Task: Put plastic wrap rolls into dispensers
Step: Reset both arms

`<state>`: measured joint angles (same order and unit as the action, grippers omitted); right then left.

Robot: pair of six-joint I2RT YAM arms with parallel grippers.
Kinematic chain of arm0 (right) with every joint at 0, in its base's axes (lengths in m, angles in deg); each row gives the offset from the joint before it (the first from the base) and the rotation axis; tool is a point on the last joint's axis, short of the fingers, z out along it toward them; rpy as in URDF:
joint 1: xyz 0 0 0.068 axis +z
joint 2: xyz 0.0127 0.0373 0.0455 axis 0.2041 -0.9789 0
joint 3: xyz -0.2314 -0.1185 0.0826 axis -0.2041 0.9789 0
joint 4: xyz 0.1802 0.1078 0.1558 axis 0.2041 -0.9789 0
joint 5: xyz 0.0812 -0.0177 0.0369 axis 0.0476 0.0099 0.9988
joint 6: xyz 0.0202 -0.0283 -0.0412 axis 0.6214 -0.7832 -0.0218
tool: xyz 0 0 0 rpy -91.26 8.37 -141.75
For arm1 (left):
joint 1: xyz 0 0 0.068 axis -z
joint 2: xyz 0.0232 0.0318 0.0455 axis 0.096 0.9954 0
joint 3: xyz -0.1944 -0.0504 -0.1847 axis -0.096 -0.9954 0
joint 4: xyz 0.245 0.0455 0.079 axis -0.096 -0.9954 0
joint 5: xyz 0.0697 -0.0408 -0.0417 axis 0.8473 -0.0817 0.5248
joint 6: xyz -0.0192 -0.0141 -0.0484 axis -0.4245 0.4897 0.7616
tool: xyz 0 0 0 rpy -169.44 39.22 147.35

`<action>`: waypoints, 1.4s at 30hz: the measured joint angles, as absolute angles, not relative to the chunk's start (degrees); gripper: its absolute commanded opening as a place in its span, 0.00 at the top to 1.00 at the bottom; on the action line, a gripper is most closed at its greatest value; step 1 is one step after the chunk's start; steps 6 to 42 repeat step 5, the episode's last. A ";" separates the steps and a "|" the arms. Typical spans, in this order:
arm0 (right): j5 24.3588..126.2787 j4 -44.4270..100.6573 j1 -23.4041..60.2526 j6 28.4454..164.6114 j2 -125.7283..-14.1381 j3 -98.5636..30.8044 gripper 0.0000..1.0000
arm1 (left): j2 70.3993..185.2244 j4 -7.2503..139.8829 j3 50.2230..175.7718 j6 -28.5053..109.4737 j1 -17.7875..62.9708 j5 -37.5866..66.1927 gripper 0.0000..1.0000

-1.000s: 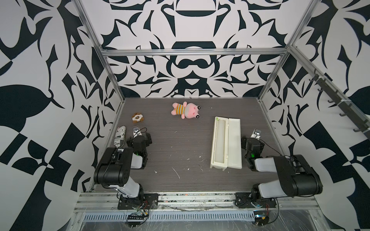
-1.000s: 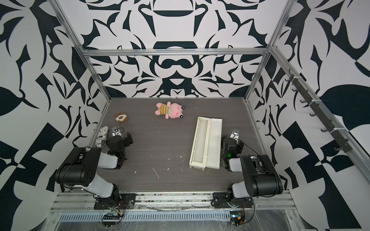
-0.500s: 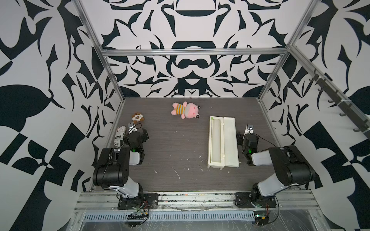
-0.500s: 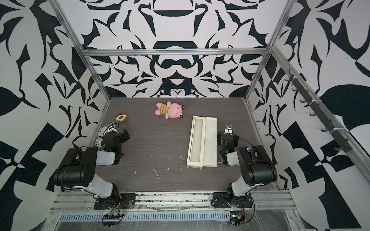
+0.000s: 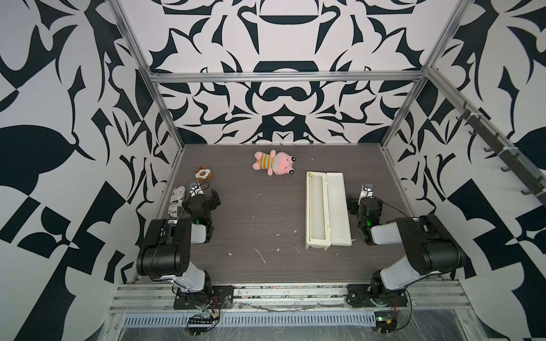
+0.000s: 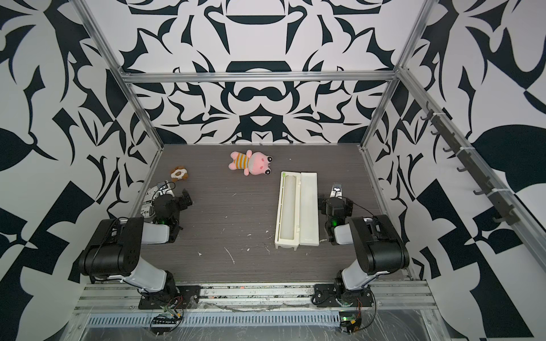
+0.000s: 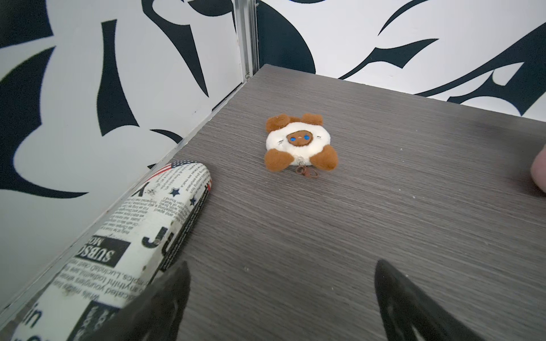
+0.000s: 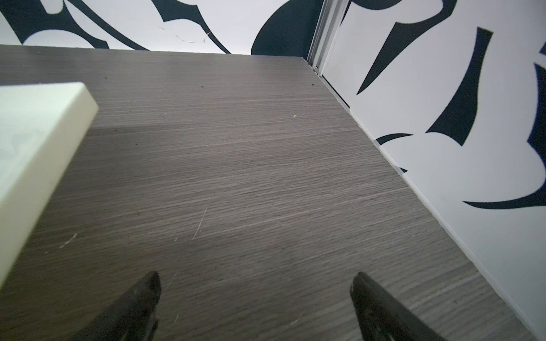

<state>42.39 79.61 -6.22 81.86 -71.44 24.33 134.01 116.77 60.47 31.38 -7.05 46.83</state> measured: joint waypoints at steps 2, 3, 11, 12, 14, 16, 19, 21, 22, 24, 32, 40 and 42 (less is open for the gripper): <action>42.70 79.48 -6.24 81.69 -71.46 24.22 0.00 | 134.01 116.77 60.47 31.38 -7.05 46.83 0.01; 43.00 79.19 -6.24 81.60 -71.46 24.00 0.00 | 134.01 116.77 60.47 31.38 -7.05 46.83 0.01; 43.70 78.93 -6.22 81.43 -71.46 23.72 0.00 | 134.01 116.77 60.47 31.38 -7.05 46.80 0.01; 43.70 78.93 -6.22 81.43 -71.46 23.72 0.00 | 134.01 116.77 60.47 31.38 -7.05 46.80 0.01; 43.70 78.93 -6.22 81.43 -71.46 23.72 0.00 | 134.01 116.77 60.47 31.38 -7.05 46.80 0.01; 43.70 78.93 -6.22 81.43 -71.46 23.72 0.00 | 134.01 116.77 60.47 31.38 -7.05 46.80 0.01; 43.70 78.93 -6.22 81.43 -71.46 23.72 0.00 | 134.01 116.77 60.47 31.38 -7.05 46.80 0.01; 43.70 78.93 -6.22 81.43 -71.46 23.72 0.00 | 134.01 116.77 60.47 31.38 -7.05 46.80 0.01; 43.70 78.93 -6.22 81.43 -71.46 23.72 0.00 | 134.01 116.77 60.47 31.38 -7.05 46.80 0.01; 43.70 78.93 -6.22 81.43 -71.46 23.72 0.00 | 134.01 116.77 60.47 31.38 -7.05 46.80 0.01; 43.70 78.93 -6.22 81.43 -71.46 23.72 0.00 | 134.01 116.77 60.47 31.38 -7.05 46.80 0.01; 43.70 78.93 -6.22 81.43 -71.46 23.72 0.00 | 134.01 116.77 60.47 31.38 -7.05 46.80 0.01; 43.70 78.93 -6.22 81.43 -71.46 23.72 0.00 | 134.01 116.77 60.47 31.38 -7.05 46.80 0.01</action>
